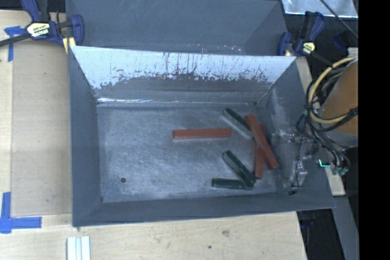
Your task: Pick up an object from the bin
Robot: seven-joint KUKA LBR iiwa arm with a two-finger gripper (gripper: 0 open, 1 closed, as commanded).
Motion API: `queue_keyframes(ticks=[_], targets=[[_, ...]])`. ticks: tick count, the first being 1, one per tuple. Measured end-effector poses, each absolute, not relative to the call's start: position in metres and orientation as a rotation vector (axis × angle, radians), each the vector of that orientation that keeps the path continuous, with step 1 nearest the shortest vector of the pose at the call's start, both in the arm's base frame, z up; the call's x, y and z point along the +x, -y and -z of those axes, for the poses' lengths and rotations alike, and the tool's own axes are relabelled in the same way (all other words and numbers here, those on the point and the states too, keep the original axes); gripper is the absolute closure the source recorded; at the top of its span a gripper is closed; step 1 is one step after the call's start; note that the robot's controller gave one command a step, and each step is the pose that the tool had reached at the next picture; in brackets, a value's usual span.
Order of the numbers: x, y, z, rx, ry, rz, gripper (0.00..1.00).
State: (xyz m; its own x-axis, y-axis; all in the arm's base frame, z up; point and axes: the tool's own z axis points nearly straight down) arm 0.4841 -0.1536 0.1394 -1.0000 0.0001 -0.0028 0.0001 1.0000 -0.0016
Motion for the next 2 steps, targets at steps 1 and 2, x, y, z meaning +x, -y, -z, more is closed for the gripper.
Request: queue_keyframes(ticks=[1, 2], targets=[[0.493, 0.103, -0.068, 0.029, -3.139, -0.005, 0.0], [0.489, 0.063, -0.101, -0.513, -3.092, 0.001, 0.0]])
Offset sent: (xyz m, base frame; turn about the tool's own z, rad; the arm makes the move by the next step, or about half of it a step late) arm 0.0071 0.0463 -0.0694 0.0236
